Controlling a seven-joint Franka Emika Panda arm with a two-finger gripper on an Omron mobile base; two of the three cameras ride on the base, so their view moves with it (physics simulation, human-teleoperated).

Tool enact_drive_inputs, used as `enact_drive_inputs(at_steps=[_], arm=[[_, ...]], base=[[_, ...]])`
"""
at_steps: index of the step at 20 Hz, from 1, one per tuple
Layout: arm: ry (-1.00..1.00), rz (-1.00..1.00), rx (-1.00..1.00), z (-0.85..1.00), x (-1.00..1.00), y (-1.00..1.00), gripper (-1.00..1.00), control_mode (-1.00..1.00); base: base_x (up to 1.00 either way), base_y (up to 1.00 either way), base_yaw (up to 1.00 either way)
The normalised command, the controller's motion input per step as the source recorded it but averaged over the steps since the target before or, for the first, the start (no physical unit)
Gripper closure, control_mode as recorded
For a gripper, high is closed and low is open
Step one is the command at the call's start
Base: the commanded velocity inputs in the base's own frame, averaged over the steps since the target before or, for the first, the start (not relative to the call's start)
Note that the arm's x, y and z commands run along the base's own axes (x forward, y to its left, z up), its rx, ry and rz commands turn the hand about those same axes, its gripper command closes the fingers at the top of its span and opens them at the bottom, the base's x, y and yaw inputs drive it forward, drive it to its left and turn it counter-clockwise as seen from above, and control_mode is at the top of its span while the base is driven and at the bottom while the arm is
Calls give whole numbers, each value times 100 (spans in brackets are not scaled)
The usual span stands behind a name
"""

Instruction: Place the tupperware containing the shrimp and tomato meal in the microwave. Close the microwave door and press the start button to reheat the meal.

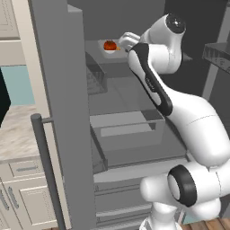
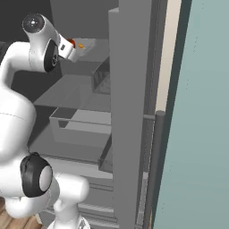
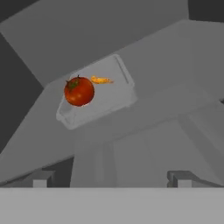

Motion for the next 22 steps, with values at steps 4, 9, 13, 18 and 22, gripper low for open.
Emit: enact_drive_inputs(at_steps=[4,9,13,18,22], arm=[[7,0,0,1,29,27,-100,-100],[4,0,0,-2,39,26,-100,-100],[2,0,0,-4,42,20,-100,-100],[1,-3,0,-10,42,6,-100,-100],[0,-8,0,-11,38,0,-100,-100]], base=[[0,0,0],[0,0,0],[0,0,0],[0,0,0],[0,0,0]])
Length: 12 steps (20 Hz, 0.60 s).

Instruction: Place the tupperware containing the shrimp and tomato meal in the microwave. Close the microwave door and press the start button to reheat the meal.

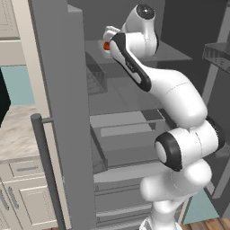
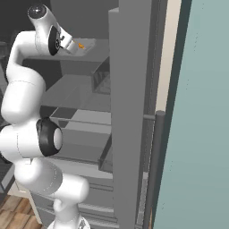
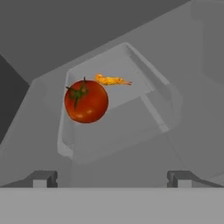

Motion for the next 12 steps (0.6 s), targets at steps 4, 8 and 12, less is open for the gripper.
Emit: enact_drive_inputs(at_steps=[4,8,12], arm=[[0,-11,0,-7,35,0,-100,-100],[0,-11,0,-1,37,0,-100,-100],[0,-10,0,0,37,0,-100,-100]], base=[[0,0,0],[0,0,0],[0,0,0]])
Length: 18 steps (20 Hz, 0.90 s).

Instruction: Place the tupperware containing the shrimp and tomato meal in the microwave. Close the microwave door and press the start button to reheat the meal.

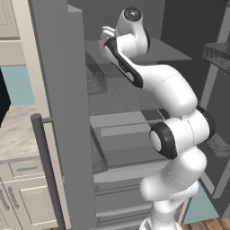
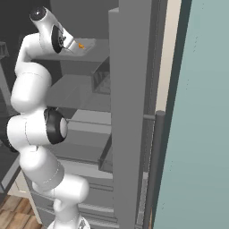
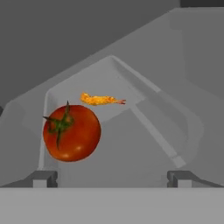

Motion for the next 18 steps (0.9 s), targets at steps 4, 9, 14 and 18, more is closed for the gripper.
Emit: enact_drive_inputs(at_steps=[4,9,14,18], arm=[[0,-10,0,-3,38,0,-100,-100],[0,-9,0,-7,39,0,-100,-100],[5,-10,0,-16,31,0,-100,-100],[13,-13,0,-24,6,0,-100,-100]], base=[[0,0,0],[0,0,0],[0,0,0],[0,0,0]])
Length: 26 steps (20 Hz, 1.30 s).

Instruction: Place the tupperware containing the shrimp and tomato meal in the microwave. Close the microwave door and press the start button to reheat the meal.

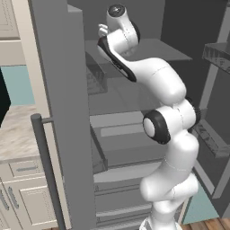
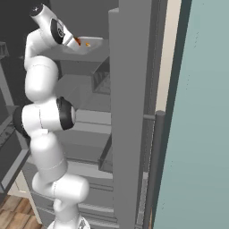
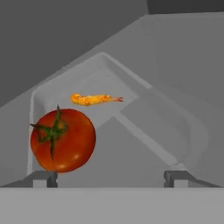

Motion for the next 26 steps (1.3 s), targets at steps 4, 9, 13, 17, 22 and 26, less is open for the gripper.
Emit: enact_drive_inputs(at_steps=[4,9,13,17,22,26], arm=[[13,-15,0,-24,0,-1,-100,-100],[9,-17,0,-23,0,-15,-100,-100],[4,-18,0,-34,6,-29,-100,-100],[1,-17,0,-43,5,-19,100,-100],[0,-2,0,-8,0,0,100,-100],[0,0,0,-6,-4,-4,100,-100]], base=[[0,0,0],[0,0,0],[0,0,0],[0,0,0],[0,0,0],[0,0,0]])
